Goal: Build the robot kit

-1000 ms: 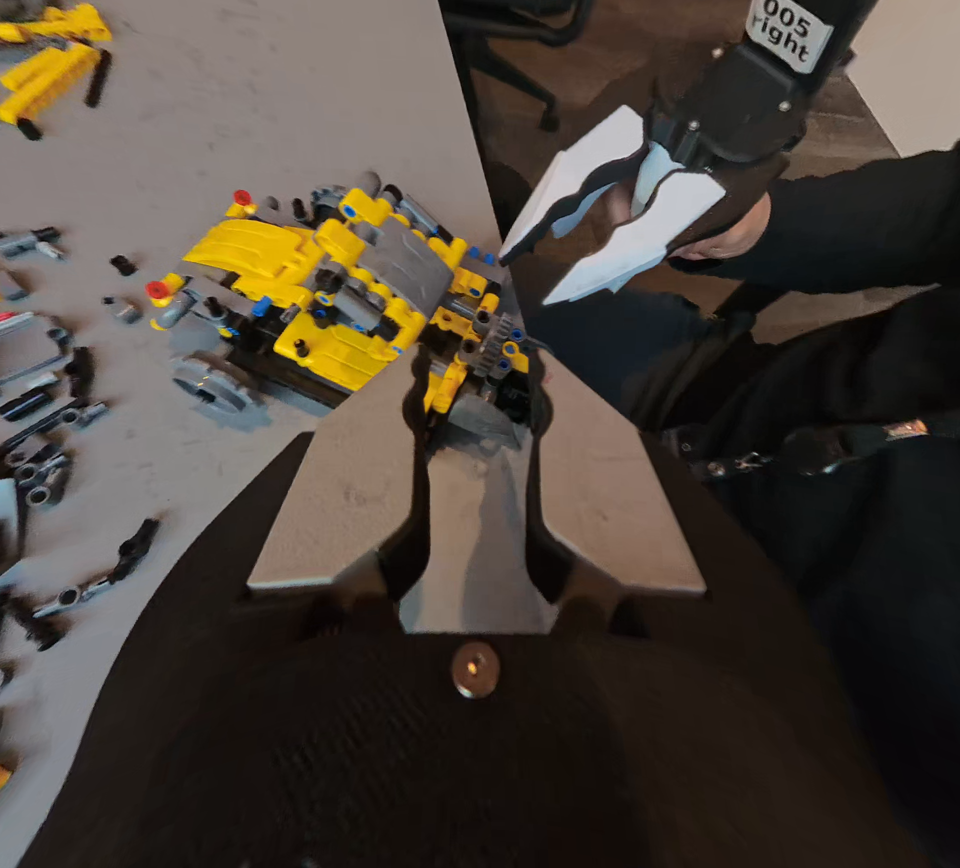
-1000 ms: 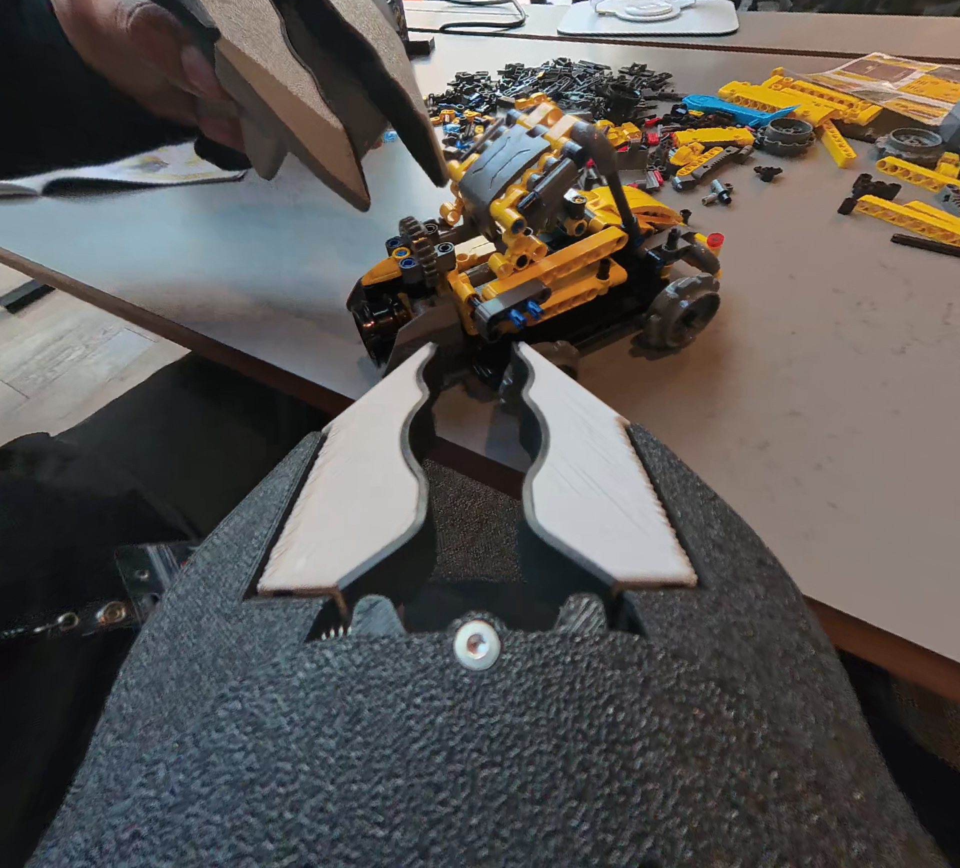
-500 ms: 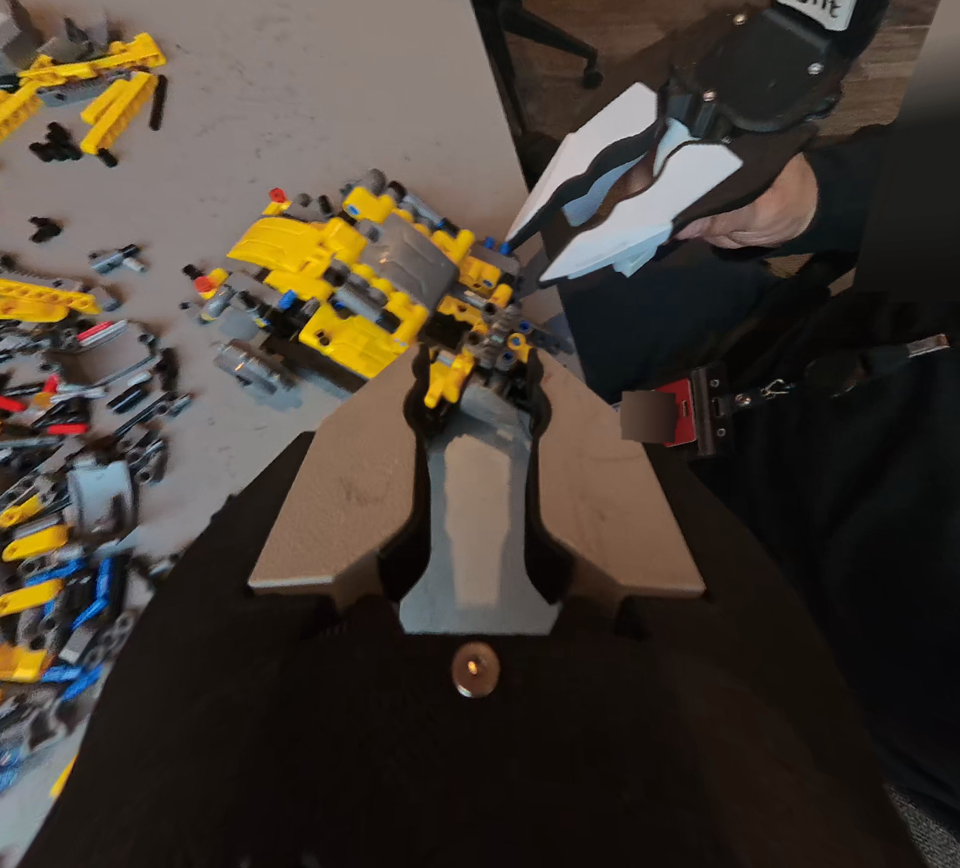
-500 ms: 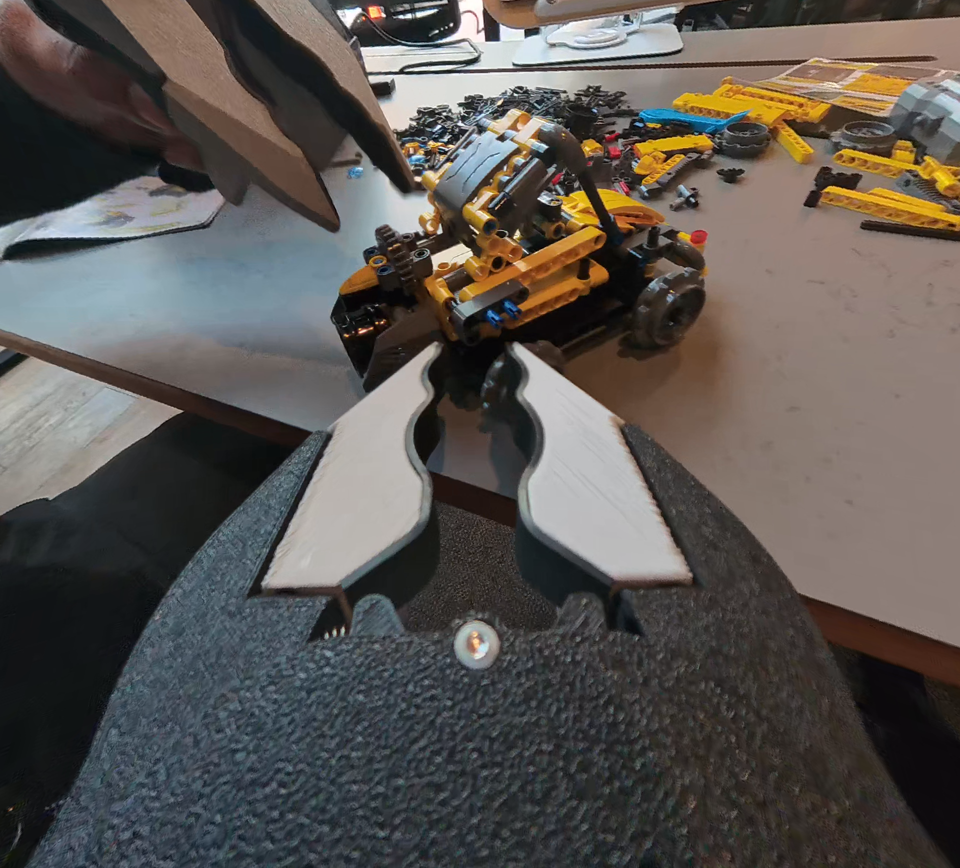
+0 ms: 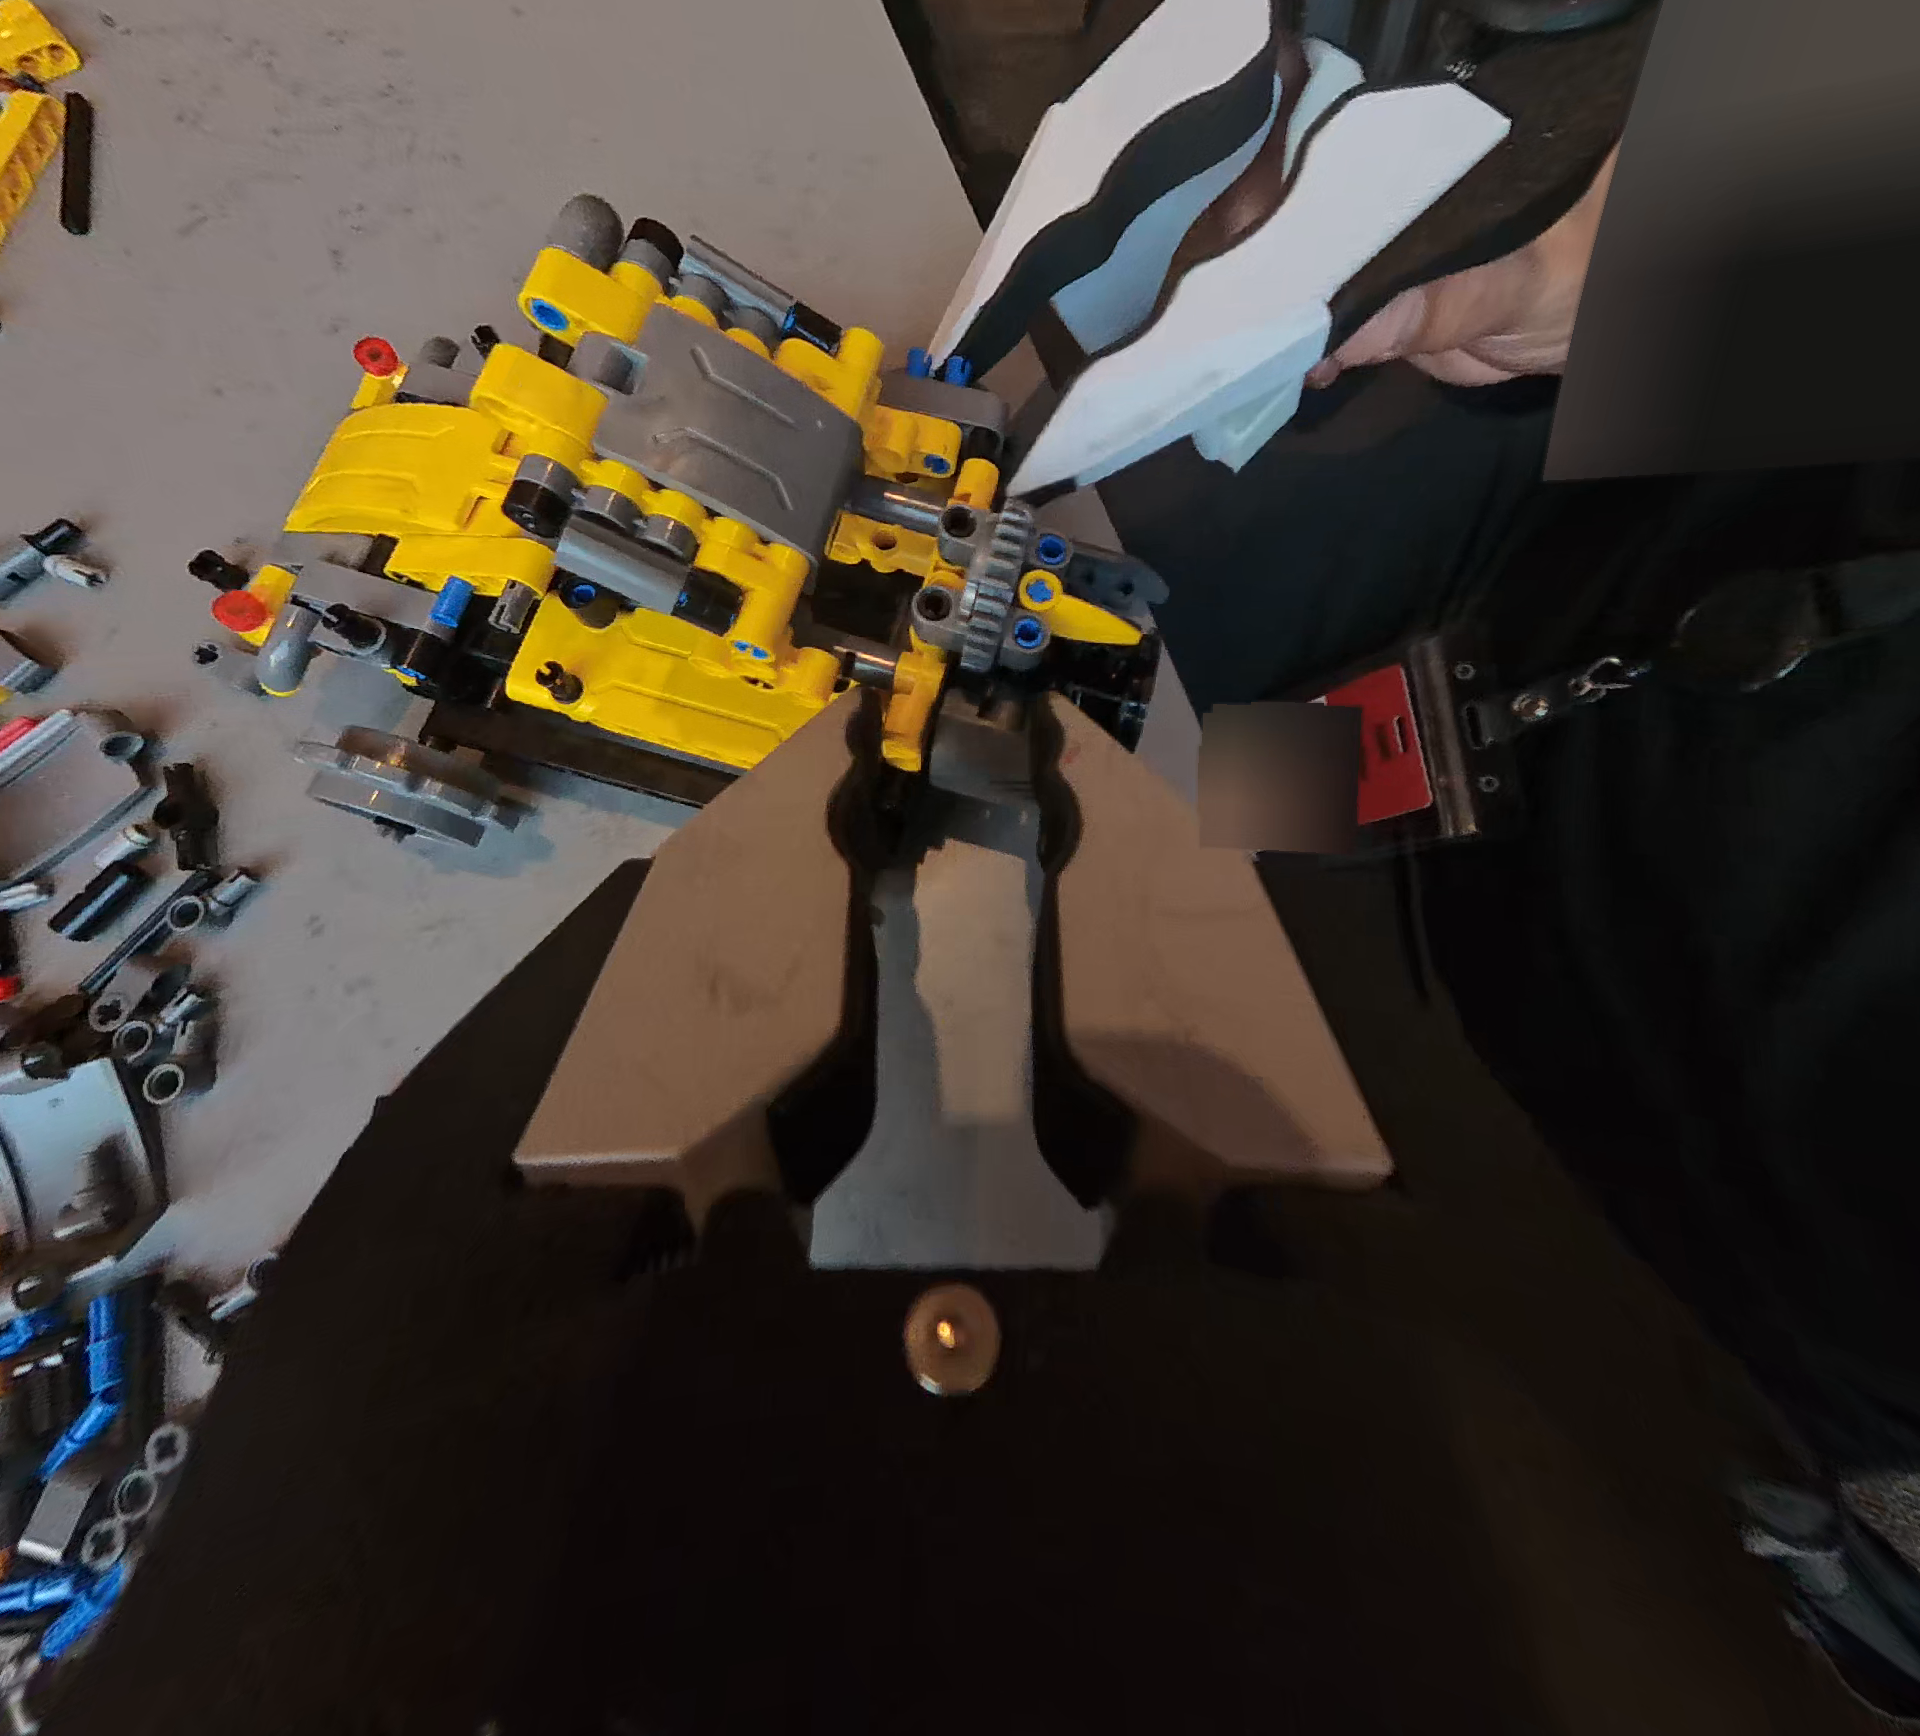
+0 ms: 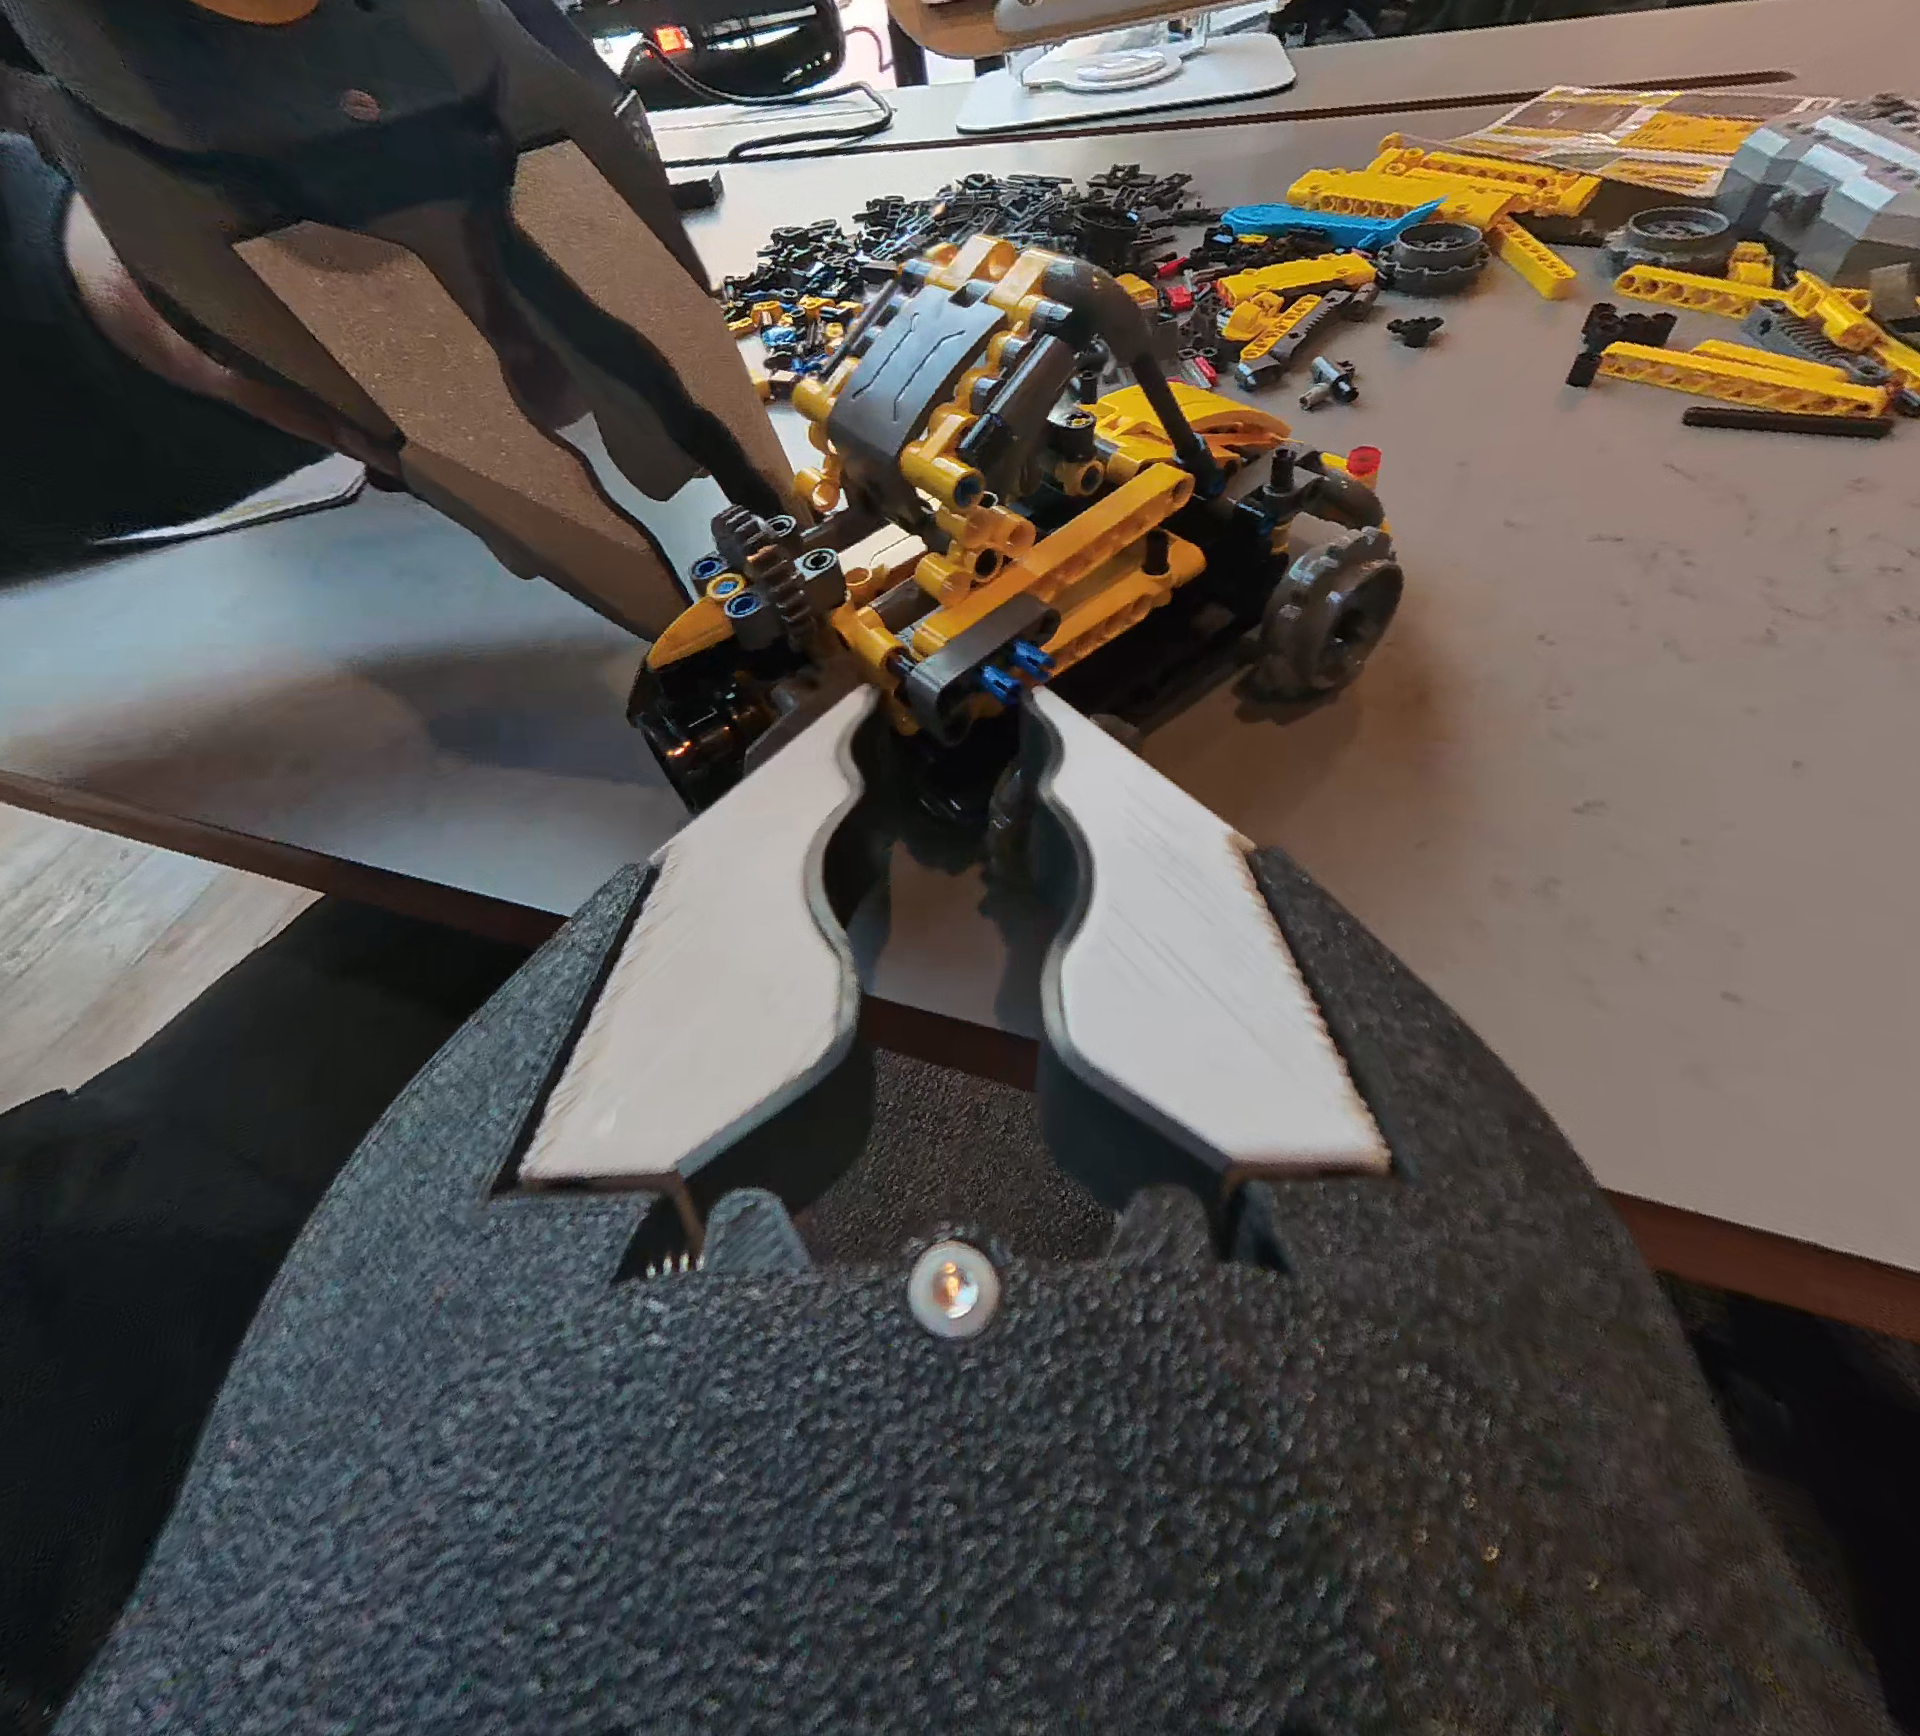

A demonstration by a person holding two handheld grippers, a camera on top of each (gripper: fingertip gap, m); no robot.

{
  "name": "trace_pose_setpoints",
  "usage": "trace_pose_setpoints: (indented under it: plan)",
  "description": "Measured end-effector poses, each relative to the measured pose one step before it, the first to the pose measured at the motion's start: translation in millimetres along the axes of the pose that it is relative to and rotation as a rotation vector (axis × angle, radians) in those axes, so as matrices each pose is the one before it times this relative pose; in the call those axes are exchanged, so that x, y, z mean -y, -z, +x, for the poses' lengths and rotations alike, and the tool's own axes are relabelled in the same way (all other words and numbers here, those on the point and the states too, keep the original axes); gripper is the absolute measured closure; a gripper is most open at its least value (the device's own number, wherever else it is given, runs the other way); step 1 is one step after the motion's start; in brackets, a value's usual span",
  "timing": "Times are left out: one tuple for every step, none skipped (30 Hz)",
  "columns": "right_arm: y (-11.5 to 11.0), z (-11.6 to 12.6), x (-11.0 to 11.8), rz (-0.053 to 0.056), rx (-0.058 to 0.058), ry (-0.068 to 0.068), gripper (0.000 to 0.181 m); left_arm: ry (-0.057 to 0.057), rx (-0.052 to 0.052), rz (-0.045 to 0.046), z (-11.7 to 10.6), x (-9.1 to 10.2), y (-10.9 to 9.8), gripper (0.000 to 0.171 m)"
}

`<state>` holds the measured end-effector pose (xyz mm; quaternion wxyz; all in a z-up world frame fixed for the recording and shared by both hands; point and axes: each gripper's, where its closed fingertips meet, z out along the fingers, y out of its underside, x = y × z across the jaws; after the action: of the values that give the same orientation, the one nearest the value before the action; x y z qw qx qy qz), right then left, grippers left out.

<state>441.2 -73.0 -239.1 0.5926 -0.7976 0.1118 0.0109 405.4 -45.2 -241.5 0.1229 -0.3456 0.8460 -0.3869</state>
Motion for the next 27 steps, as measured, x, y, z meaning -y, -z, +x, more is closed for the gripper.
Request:
trace_pose_setpoints:
  plan:
    - [0.31, 0.73, -0.07, -0.0088, 0.0004, 0.0019, 0.157, 0.0011, -0.0081, 0.00761, 0.00, 0.73, -0.49, 0.147]
    - [0.19, 0.83, -0.20, -0.0099, -0.0052, 0.0171, 0.157, 0.0034, -0.0086, 0.00664, -0.48, 0.53, -0.42, 0.147]
    - [0.29, 0.93, -0.41, -0.0087, -0.0113, 0.0208, 0.156, 0.0067, -0.0100, 0.00365, -0.06, 0.72, -0.42, 0.147]
    - [0.88, 1.47, -0.04, -0.0034, -0.0192, 0.0115, 0.156, 0.0007, -0.0017, 0.00323, -0.13, 1.01, -1.12, 0.147]
    - [1.46, 1.62, -0.05, 0.0008, -0.0239, 0.0012, 0.156, -0.0014, 0.0042, 0.00441, 0.07, 1.20, -1.54, 0.147]
    - [1.64, 0.85, -0.52, 0.0022, -0.0153, -0.0041, 0.156, 0.0028, -0.0010, 0.00330, 0.62, 0.90, -1.09, 0.147]
    - [1.63, 0.37, -0.31, 0.0057, -0.0074, -0.0145, 0.156, 0.0058, -0.0026, 0.00273, 0.53, 0.47, -0.57, 0.147]
    - [1.02, 0.57, -0.67, 0.0062, -0.0040, -0.0181, 0.158, 0.0053, -0.0013, 0.00188, -0.09, 0.26, -0.19, 0.147]
    - [0.88, 1.54, -0.39, 0.0062, -0.0076, -0.0123, 0.162, 0.0036, -0.0019, 0.00181, 0.03, 0.06, 0.02, 0.147]
    - [0.53, -0.08, -0.04, 0.0032, 0.0036, -0.0035, 0.162, 0.0028, -0.0005, 0.00135, 0.27, 0.19, -0.09, 0.147]
    - [0.19, 0.30, 0.07, 0.0001, -0.0023, -0.0021, 0.162, 0.0010, 0.0015, 0.00144, 0.27, 0.19, -0.31, 0.147]
    - [-0.34, -0.03, -0.06, -0.0013, -0.0040, 0.0067, 0.162, 0.0013, 0.0018, 0.00160, 0.38, 0.30, -0.45, 0.147]
    - [-0.49, -0.17, 0.18, 0.0007, -0.0025, 0.0135, 0.161, -0.0003, 0.0016, 0.00159, 0.17, 0.12, -0.22, 0.147]
    - [-0.22, 0.17, 0.28, 0.0014, 0.0003, 0.0125, 0.161, -0.0013, -0.0015, 0.00274, -0.10, 0.09, 0.03, 0.147]
    - [0.04, -0.06, -0.30, 0.0003, 0.0090, 0.0027, 0.161, 0.0050, -0.0076, 0.00434, 0.20, 0.13, 0.00, 0.147]
    - [0.53, -0.54, -0.06, 0.0025, 0.0151, -0.0101, 0.160, 0.0063, -0.0095, 0.00391, 0.28, 0.26, 0.03, 0.147]
    - [1.16, -0.57, 0.00, 0.0006, 0.0146, -0.0149, 0.159, 0.0040, -0.0061, 0.00226, 0.14, 0.05, 0.05, 0.148]
    - [1.30, 0.93, -0.09, 0.0019, 0.0000, -0.0105, 0.160, 0.0028, 0.0022, 0.00109, -0.66, 0.19, -0.01, 0.148]
    - [1.52, 1.85, -0.21, 0.0014, -0.0102, -0.0052, 0.163, 0.0005, 0.0041, 0.00138, -0.59, 0.23, 0.03, 0.147]
    - [1.36, 1.63, 0.03, 0.0028, -0.0113, -0.0031, 0.163, -0.0003, 0.0028, 0.00167, -0.07, 0.09, -0.16, 0.147]
    - [0.96, 0.30, -0.04, 0.0018, -0.0045, 0.0002, 0.163, -0.0017, 0.0010, 0.00195, 0.38, 0.01, -0.10, 0.148]
    - [0.12, -1.73, -0.24, -0.0017, 0.0075, 0.0021, 0.163, -0.0037, 0.0018, 0.00137, 0.41, -0.01, -0.03, 0.147]
    - [0.03, -2.04, 0.85, 0.0030, 0.0059, 0.0069, 0.164, -0.0043, 0.0013, 0.00053, 0.44, 0.04, -0.01, 0.147]
    - [-0.03, -2.24, 1.65, 0.0049, 0.0052, 0.0113, 0.164, -0.0005, -0.0002, -0.00040, 0.34, 0.05, -0.17, 0.147]
    - [-1.18, -0.89, -0.32, -0.0084, -0.0018, 0.0098, 0.161, 0.0024, -0.0005, -0.00113, 0.09, -0.06, -0.02, 0.147]
    - [-2.34, -0.52, -2.23, -0.0157, 0.0025, 0.0080, 0.161, 0.0005, -0.0054, -0.00083, 0.72, -0.07, 0.01, 0.148]
    - [-2.17, -0.35, -2.10, -0.0112, 0.0047, -0.0023, 0.161, 0.0001, -0.0104, -0.00186, 1.57, -0.34, -0.11, 0.147]
